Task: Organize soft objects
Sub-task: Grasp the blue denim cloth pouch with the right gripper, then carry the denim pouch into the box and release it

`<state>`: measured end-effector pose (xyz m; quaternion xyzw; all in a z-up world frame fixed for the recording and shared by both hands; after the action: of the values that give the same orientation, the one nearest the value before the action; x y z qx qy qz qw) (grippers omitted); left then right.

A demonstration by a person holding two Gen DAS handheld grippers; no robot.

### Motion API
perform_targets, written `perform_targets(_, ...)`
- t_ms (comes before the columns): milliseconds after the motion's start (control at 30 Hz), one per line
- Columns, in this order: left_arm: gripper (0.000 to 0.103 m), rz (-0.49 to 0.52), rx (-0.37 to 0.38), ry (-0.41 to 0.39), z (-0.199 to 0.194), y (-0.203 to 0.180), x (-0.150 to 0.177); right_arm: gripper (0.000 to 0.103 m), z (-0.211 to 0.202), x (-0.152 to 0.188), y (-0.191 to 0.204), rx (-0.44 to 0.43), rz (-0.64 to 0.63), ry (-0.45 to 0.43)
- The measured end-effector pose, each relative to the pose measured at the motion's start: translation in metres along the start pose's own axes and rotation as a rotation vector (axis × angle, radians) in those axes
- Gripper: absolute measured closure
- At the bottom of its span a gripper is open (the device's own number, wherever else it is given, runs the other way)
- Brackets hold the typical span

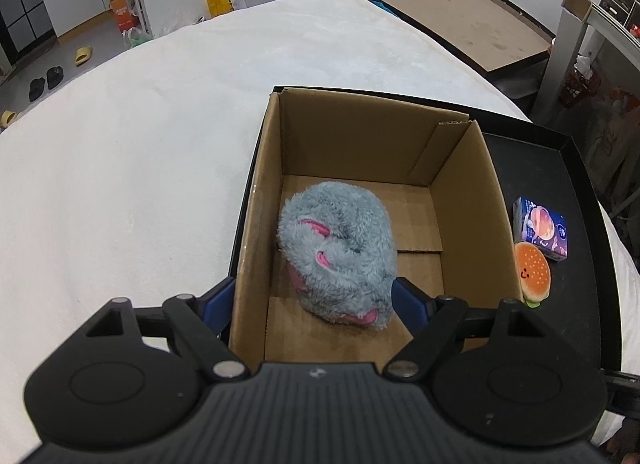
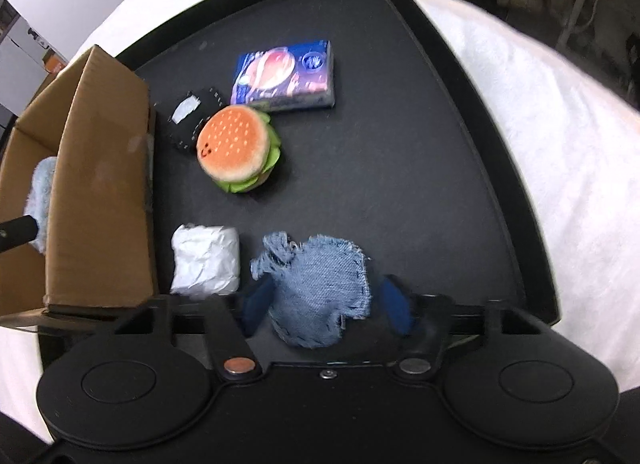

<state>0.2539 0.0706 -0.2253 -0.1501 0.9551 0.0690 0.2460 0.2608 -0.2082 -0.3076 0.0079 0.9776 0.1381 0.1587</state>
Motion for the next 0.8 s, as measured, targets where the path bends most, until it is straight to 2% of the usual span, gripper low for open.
perform_targets(167,0.021,-0.008,0.012,0.0,-0.001,0.001,0.0,0.07,-0.004,-0.006,-0.003,-0.027,0.003,-0.005)
perform_targets(800,0.021,-0.085,0.108,-0.01,-0.011,0.017,-0.004,0.071,-0.052,-0.042,0.031,-0.002,-0.037,-0.127)
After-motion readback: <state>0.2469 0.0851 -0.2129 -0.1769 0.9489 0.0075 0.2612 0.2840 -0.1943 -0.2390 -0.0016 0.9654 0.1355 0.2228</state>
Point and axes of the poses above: each gripper's, at about its wrist camera, not at the fingertips, and z roughly the way its jaws point, y to its left, x to its underside, the point moved 7 cm from there along z, roughly the way its jaws point, and after that the axes turned 6 degrees about -x, right-handed, at the moved point
